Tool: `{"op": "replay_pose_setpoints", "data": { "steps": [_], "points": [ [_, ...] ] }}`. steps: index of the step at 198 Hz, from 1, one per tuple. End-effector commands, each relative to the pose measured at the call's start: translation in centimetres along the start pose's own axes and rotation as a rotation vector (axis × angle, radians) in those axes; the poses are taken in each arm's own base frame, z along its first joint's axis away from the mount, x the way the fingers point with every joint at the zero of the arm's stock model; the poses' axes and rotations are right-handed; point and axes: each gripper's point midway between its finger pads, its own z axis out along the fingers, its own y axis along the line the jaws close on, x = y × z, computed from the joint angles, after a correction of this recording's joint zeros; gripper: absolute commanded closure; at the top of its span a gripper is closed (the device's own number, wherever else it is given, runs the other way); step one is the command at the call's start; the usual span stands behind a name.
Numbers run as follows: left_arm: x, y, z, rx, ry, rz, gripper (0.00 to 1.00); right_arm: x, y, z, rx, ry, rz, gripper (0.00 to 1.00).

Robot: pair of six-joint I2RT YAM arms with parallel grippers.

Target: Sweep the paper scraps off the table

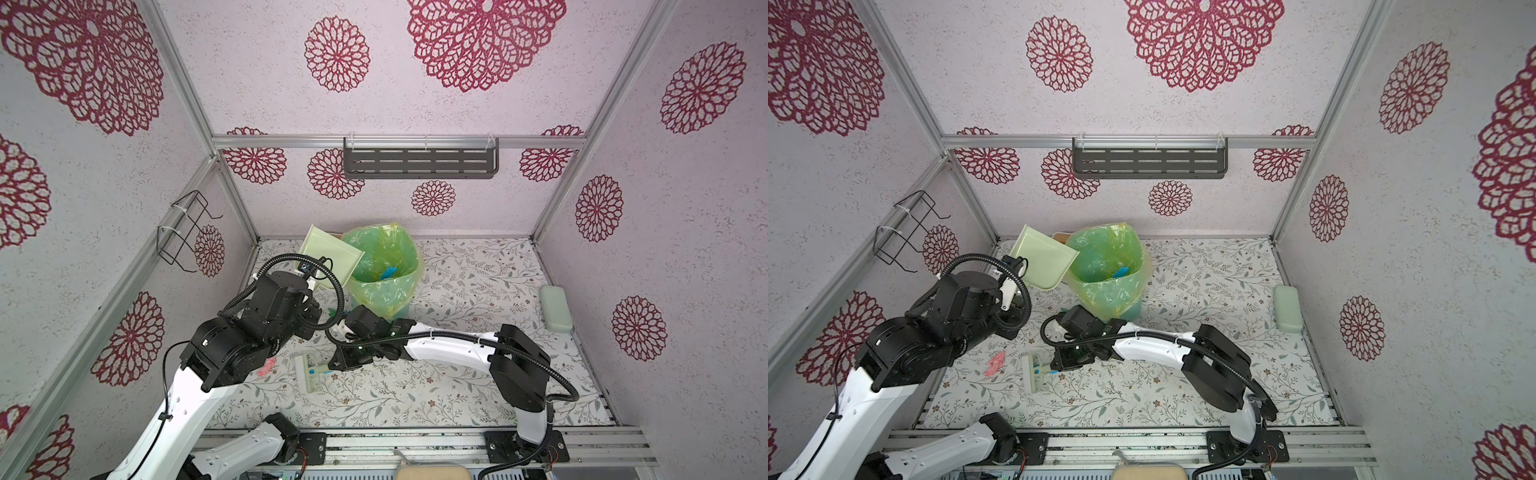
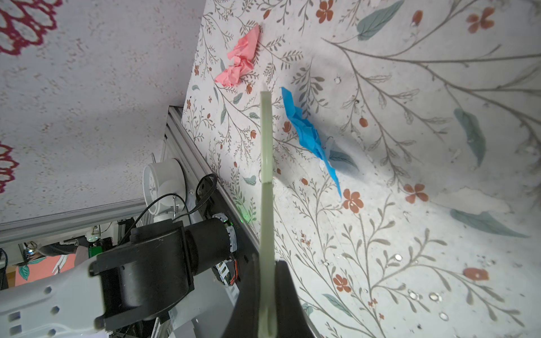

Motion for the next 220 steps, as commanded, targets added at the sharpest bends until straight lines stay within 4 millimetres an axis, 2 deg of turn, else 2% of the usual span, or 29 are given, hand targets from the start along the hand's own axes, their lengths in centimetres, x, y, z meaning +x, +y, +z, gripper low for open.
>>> {"op": "replay_pose_setpoints", "data": {
  "steps": [1,23,47,97,112,132,151,174,195,220],
  "points": [
    [0.3,0.0,0.1,0.007,0.011,0.011,0.91,0.1,-0.1,-0.1,0.037,0.018,0.045,1.00],
    [0.3,-0.1,0.2,0.014,0.016,0.011,0.91,0.6,-1.7,-0.7,0.102,0.009,0.094,1.00],
    [0.4,-0.2,0.4,0.018,0.024,0.016,0.91,1.6,-3.5,-2.5,0.141,-0.025,0.168,1.00],
    [0.7,-0.3,0.5,0.020,0.036,0.018,0.91,5.8,-7.0,-7.4,0.219,-0.072,0.310,1.00],
    [0.8,-0.3,0.6,0.022,0.038,0.017,0.90,6.1,-7.0,-9.0,0.221,-0.104,0.318,1.00],
    [0.8,-0.4,0.6,0.025,0.037,0.014,0.90,5.3,-5.2,-10.5,0.171,-0.146,0.288,1.00],
    [0.8,-0.5,0.6,0.029,0.037,0.012,0.90,4.1,-2.9,-10.6,0.107,-0.158,0.242,1.00],
    [0.7,-0.6,0.6,0.038,0.039,0.012,0.90,3.0,-1.3,-9.4,0.063,-0.142,0.196,1.00],
    [0.7,-0.9,0.7,0.050,0.048,0.013,0.89,2.6,-1.5,-8.1,0.069,-0.127,0.176,1.00],
    [1.1,-1.5,0.8,0.078,0.067,0.004,0.89,2.8,-3.8,-7.5,0.133,-0.112,0.182,1.00]
  ]
}}
